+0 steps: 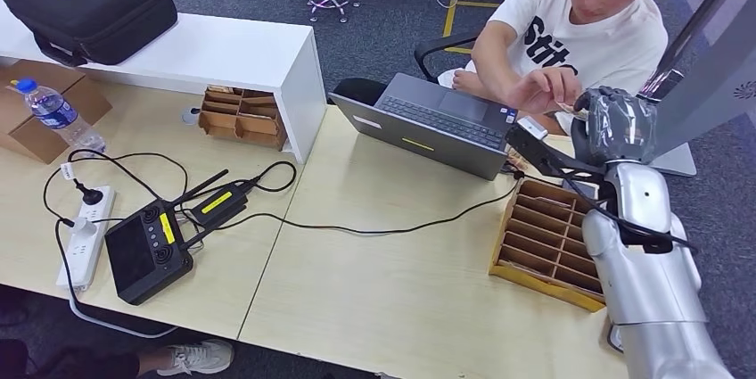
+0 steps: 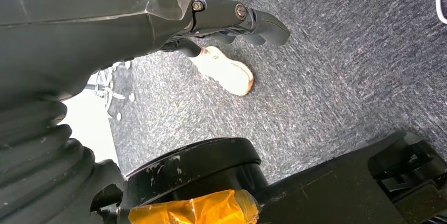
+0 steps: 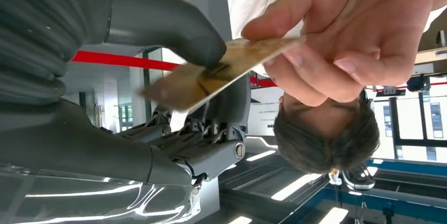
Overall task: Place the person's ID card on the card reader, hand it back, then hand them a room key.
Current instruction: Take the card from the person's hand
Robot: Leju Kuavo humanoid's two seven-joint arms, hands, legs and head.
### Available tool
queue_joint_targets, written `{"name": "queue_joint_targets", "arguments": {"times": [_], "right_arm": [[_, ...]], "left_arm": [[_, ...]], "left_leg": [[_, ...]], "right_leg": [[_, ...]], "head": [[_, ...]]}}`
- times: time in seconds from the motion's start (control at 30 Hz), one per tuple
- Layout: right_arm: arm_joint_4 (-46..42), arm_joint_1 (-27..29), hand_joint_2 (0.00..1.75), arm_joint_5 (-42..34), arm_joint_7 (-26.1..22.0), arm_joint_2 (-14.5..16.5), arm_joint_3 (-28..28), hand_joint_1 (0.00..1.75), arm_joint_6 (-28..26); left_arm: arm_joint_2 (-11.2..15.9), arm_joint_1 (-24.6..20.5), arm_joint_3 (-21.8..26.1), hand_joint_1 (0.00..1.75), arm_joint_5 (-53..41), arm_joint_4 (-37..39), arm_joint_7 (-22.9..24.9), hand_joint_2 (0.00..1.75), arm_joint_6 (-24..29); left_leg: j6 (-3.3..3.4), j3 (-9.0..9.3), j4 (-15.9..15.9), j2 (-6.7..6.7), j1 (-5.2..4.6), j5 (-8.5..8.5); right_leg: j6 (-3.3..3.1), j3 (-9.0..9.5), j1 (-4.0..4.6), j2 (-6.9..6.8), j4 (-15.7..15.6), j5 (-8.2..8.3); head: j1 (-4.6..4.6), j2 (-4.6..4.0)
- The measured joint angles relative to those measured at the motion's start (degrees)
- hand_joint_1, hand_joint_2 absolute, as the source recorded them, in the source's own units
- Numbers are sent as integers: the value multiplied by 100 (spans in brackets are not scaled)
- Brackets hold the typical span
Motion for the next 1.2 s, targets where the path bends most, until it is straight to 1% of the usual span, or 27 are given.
{"name": "queue_joint_targets", "arguments": {"times": [0.33,0.67,0.7,0.77,0.83,0.93,1.03,1.1,1.2], "right_arm": [[-55,13,175,0,-18,3,-78,175,2],[-232,83,175,-6,-179,61,-78,175,37],[-264,103,175,-66,-238,67,-78,175,33],[-444,245,175,-433,-549,81,-94,175,-29],[-948,687,175,-1062,-1013,80,-158,175,-168],[-2064,1793,175,-1788,-1492,43,-290,175,-403],[-3003,2887,175,-2345,-1821,33,-510,175,-628],[-3509,3519,175,-2635,-2003,33,-704,175,-777],[-3998,4176,175,-2937,-2139,41,-950,175,-898]], "left_arm": [[-1,0,-2,0,-2,-2,0,175,0],[-2,0,-2,0,-68,-2,2,175,0],[-2,0,-2,0,-64,-2,2,175,2],[-2,0,2,0,-3,-2,-2,175,18],[-3,7,16,0,112,-2,-20,175,65],[-5,29,79,0,261,-2,-67,175,179],[-7,50,185,0,383,-2,-124,175,296],[-8,65,269,0,446,-2,-164,175,356],[-10,80,364,0,507,-2,-204,175,414]], "left_leg": [[0,0,0,0,0,0],[0,0,0,0,0,0],[0,0,0,0,0,0],[0,3,1,-4,2,0],[1,4,1,-18,4,-2],[-2,0,1,-38,6,-14],[-2,-5,0,-44,6,-25],[-2,-6,0,-40,5,-32],[-6,-3,0,-27,5,-38]], "right_leg": [[0,0,0,0,0,0],[0,0,0,0,0,0],[0,0,0,0,0,0],[-1,-2,1,-4,-2,-1],[1,0,3,-16,-6,-7],[3,5,5,-35,-8,-21],[-1,5,5,-42,-8,-33],[-1,4,4,-39,-8,-37],[-2,1,4,-29,-9,-38]], "head": [[-1,0],[0,0],[0,0],[0,0],[0,0],[-1,0],[-1,0],[-1,0],[-1,0]]}}
